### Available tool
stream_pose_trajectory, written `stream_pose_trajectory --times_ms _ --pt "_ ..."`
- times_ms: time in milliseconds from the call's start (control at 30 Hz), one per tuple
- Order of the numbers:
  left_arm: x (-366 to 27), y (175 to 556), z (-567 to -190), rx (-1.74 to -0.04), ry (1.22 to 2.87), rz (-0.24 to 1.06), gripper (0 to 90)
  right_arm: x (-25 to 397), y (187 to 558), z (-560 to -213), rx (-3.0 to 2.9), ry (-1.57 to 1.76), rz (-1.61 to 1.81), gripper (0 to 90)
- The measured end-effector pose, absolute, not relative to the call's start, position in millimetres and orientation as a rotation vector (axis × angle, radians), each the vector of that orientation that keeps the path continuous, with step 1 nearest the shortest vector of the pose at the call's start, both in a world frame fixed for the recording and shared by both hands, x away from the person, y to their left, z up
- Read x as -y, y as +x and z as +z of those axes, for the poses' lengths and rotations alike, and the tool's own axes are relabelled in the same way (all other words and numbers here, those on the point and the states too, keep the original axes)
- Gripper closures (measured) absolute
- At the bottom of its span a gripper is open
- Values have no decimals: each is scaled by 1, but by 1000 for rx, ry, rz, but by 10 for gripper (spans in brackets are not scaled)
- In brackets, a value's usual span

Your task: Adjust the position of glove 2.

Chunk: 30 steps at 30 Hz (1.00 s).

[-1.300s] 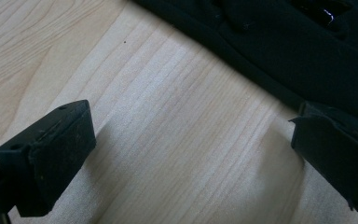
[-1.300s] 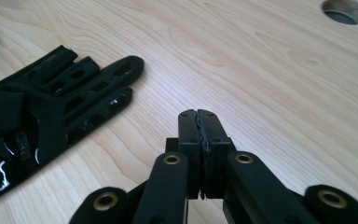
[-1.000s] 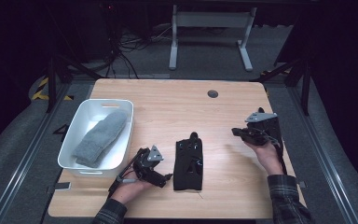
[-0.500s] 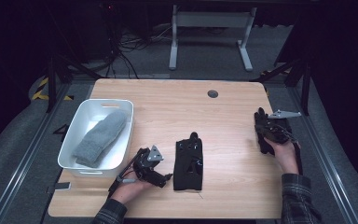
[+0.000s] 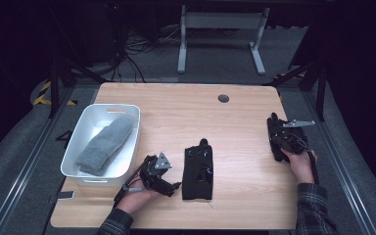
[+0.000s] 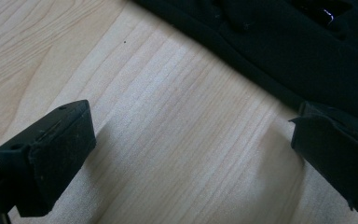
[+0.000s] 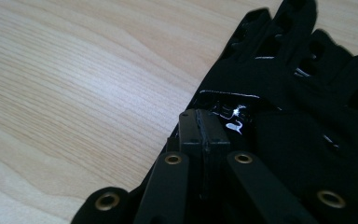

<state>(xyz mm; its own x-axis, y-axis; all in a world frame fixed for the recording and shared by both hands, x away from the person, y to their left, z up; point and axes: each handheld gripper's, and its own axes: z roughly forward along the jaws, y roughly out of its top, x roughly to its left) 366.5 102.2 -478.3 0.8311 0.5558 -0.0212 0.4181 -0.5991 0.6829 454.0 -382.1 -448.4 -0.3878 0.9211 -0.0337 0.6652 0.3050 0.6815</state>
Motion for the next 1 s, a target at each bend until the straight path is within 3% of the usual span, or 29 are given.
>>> stream_pose_trajectory --times_ms 1000 --pt "-102 367 -478 -708 2298 251 0 327 404 -447 -2375 1231 852 900"
